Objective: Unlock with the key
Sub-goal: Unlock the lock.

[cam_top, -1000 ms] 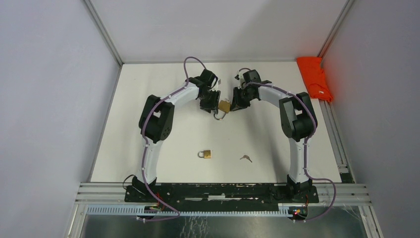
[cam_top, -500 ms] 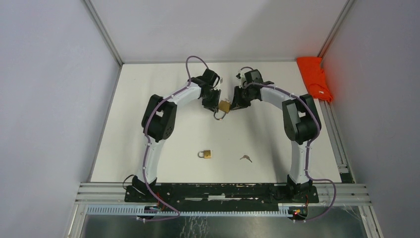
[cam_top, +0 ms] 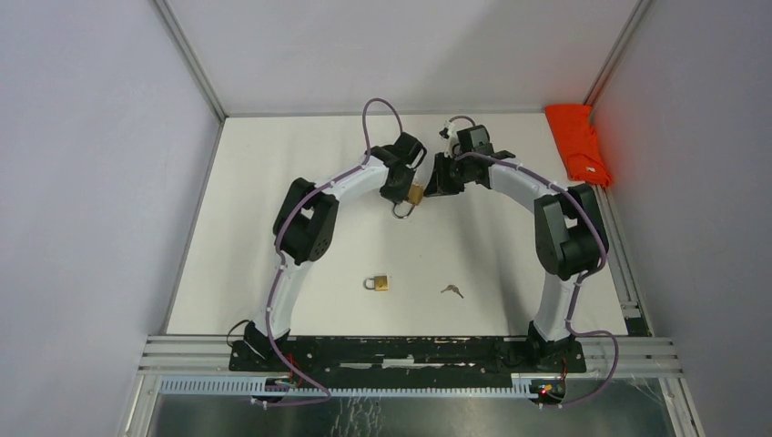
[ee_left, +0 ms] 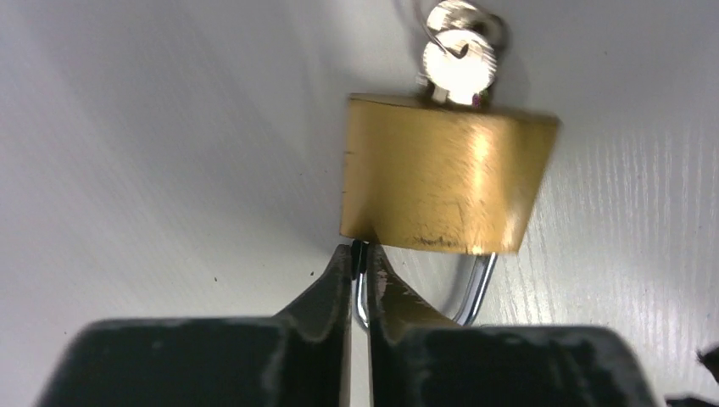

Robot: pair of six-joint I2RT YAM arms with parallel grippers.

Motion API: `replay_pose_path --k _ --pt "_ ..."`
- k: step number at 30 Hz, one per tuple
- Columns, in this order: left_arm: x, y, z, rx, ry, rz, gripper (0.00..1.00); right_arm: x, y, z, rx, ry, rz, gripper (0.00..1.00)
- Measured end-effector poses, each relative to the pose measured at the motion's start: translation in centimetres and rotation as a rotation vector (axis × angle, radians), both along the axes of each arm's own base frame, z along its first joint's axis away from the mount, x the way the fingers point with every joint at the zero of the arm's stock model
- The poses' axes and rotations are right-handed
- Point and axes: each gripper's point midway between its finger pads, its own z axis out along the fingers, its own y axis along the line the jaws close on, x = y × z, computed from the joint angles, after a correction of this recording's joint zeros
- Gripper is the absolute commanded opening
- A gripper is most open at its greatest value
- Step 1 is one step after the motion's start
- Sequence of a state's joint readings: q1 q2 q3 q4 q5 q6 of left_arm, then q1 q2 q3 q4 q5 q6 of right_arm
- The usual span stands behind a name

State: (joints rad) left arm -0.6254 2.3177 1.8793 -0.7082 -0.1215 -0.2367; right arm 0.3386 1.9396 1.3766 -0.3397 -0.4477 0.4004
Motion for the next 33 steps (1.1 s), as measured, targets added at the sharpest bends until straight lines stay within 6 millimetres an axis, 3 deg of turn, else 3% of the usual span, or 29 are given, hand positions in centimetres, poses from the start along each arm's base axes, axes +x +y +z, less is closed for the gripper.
replay_pose_path --k 6,15,21,28,33 --pt "0.5 0.5 0.2 0.040 -0.036 0.017 0.02 0.1 0.0 1.4 0.015 -0.039 -0.003 0.21" --pt "1.4 2.2 0.8 0.173 -0.054 0.023 0.02 -0.7 -0.3 0.2 0.005 -0.016 -0.006 0.21" --pt "0.8 3.8 1.0 0.262 -0.038 0.005 0.02 -0.6 -0.1 0.2 0.016 -0.011 -0.007 0.21" --pt "0.5 4.0 1.8 0.270 -0.032 0.000 0.02 -0.6 0.0 -0.6 0.017 0.009 -0.013 0.22" --pt "0.2 3.5 3.7 0.243 -0.046 -0.009 0.02 -0.4 0.1 -0.6 0.025 0.001 -0.019 0.22"
